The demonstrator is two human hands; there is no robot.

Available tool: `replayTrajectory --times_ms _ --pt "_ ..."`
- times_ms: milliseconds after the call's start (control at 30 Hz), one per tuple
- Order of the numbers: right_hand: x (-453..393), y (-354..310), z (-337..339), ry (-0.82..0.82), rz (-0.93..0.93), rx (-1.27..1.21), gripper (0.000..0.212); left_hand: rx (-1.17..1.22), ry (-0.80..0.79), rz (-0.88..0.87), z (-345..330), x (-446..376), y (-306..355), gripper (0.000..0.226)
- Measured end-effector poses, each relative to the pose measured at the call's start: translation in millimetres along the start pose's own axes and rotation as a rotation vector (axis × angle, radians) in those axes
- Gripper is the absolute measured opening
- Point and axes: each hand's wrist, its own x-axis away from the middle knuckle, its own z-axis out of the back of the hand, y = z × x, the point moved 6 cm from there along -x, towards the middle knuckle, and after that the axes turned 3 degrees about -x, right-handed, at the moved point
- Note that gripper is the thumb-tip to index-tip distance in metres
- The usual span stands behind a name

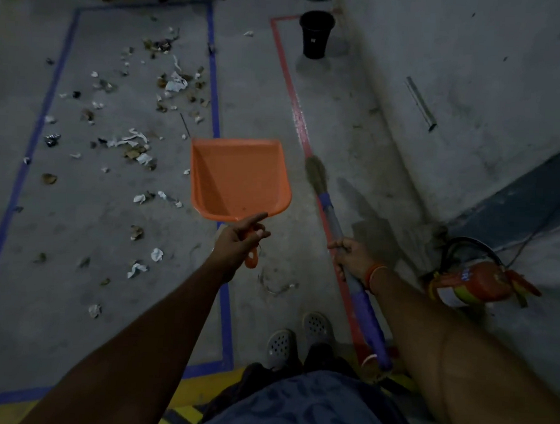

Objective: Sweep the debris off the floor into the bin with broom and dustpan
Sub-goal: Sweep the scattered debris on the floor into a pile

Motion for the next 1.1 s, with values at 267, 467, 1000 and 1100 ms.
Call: replayTrajectory --times_ms 267,467,1000,1100 --pt "20 12 -7 0.037 0.021 -0.037 0.034 0.104 -0.031 0.108 -3 26 -15 0.03" --pt "41 32 -6 0.064 0.008 -0.093 0.031 -0.015 0.006 0.062 -1 50 -25 0.031" --pt "108 118 -49 0.051 -0.111 -0.246 0.027 -0.281 -0.166 -0.03 20 104 -41 0.036" --pt "110 114 -62 0.071 -0.128 -0.243 0.027 -0.228 -0.221 -0.028 36 93 -43 0.038"
